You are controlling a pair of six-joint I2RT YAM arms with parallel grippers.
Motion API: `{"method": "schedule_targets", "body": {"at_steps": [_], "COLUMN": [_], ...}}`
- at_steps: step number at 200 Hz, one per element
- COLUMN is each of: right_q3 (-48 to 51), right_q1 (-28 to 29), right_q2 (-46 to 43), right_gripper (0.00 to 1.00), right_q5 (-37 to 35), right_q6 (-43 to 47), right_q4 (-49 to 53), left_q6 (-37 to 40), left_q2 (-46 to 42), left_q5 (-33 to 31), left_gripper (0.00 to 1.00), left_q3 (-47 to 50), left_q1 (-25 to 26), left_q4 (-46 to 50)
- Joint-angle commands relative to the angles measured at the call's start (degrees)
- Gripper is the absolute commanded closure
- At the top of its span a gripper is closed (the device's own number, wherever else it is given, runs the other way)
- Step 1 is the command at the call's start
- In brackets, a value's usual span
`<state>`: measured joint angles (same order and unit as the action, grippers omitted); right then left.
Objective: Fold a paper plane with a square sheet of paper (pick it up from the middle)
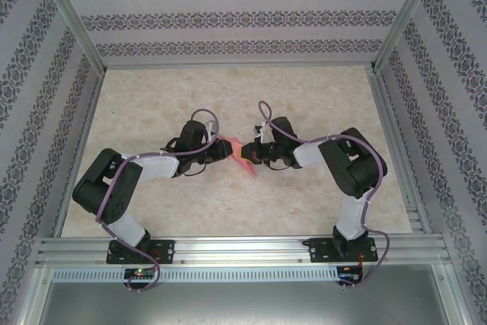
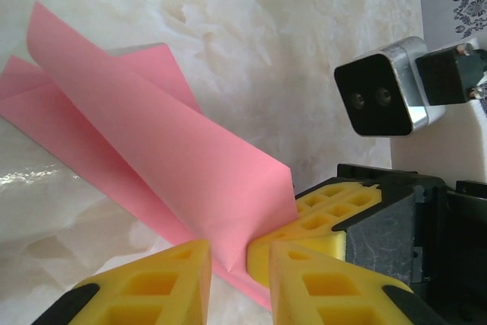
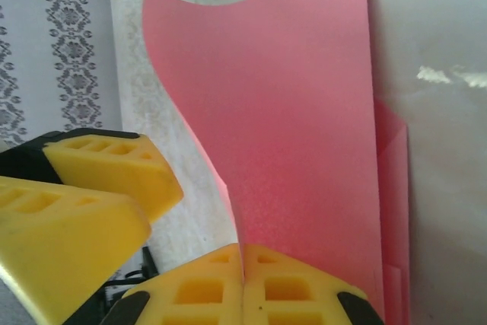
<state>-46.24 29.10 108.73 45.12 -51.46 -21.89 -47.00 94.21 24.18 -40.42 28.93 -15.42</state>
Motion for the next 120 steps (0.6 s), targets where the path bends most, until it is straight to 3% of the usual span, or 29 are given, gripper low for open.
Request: {"method": "schedule_targets", "body": {"at_steps": [1, 69, 120], "right_q3": [-0.9, 0.4, 0.5], "right_q1": [-0.6, -1.4, -1.6], "right_q2": [2.5, 5.6, 5.6], "right_gripper": [0.99, 1.0, 0.98], "right_q5": [2.8, 4.0, 3.7], "right_q6": [-4.3, -9.9, -8.2], "right_q4": [-3.5, -10.5, -8.5], "left_q6": [-0.5, -0.2, -0.5], "left_q2": [0.6, 2.7, 4.7], "left_q5": [0.9, 0.6, 1.1], "left_gripper": [0.72, 0.72, 0.73], "left_q3": [0.9, 1.0, 0.5], "left_q1": [-0.2, -0.1, -0.1], "left_q4": [-4.0, -5.3, -6.8]}}
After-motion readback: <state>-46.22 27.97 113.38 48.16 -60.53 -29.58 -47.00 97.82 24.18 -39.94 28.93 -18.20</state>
